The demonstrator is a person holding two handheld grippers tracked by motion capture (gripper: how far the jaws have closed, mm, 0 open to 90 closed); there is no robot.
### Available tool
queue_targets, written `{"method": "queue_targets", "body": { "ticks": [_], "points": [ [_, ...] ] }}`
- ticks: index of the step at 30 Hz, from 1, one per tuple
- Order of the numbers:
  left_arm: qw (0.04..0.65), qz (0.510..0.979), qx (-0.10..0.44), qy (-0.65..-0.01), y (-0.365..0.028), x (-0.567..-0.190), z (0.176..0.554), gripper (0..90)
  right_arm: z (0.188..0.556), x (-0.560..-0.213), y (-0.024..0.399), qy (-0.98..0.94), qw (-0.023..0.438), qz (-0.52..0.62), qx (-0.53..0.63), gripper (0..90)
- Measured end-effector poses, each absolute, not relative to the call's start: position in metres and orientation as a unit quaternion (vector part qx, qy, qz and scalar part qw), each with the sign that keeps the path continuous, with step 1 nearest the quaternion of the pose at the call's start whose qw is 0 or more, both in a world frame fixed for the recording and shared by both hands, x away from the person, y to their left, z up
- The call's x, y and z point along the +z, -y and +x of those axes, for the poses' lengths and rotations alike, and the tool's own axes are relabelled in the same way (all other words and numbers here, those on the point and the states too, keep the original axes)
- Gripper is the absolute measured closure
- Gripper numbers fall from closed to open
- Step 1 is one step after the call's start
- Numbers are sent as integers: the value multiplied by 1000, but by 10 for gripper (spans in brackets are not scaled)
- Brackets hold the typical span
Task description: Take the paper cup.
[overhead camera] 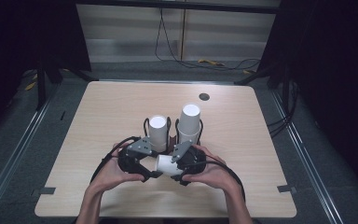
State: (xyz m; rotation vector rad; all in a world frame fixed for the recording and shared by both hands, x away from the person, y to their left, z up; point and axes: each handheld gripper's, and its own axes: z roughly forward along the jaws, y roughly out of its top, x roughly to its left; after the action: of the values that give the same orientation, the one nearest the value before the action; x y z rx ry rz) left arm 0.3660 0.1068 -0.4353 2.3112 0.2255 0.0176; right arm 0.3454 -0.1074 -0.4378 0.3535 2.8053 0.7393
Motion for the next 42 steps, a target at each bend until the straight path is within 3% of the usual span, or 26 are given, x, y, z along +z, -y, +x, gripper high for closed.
{"method": "queue_targets", "body": {
  "ticks": [16, 23, 28, 30, 42],
  "points": [
    [379, 921, -28, -90, -101, -445, 372, 200, 347, -437, 100, -964, 81, 97, 232, 244],
    [388, 918, -57, -67, -102, -449, 376, 311, 346, -441, 94, -968, 80, 77, 226, 245],
    [384, 919, -60, -66, -101, -452, 376, 313, 347, -442, 92, -968, 76, 78, 224, 245],
    [380, 920, -57, -72, -100, -453, 377, 261, 347, -442, 92, -968, 76, 78, 227, 245],
    [372, 925, -59, -56, -95, -455, 374, 300, 347, -441, 89, -968, 67, 80, 229, 244]
  ]
}}
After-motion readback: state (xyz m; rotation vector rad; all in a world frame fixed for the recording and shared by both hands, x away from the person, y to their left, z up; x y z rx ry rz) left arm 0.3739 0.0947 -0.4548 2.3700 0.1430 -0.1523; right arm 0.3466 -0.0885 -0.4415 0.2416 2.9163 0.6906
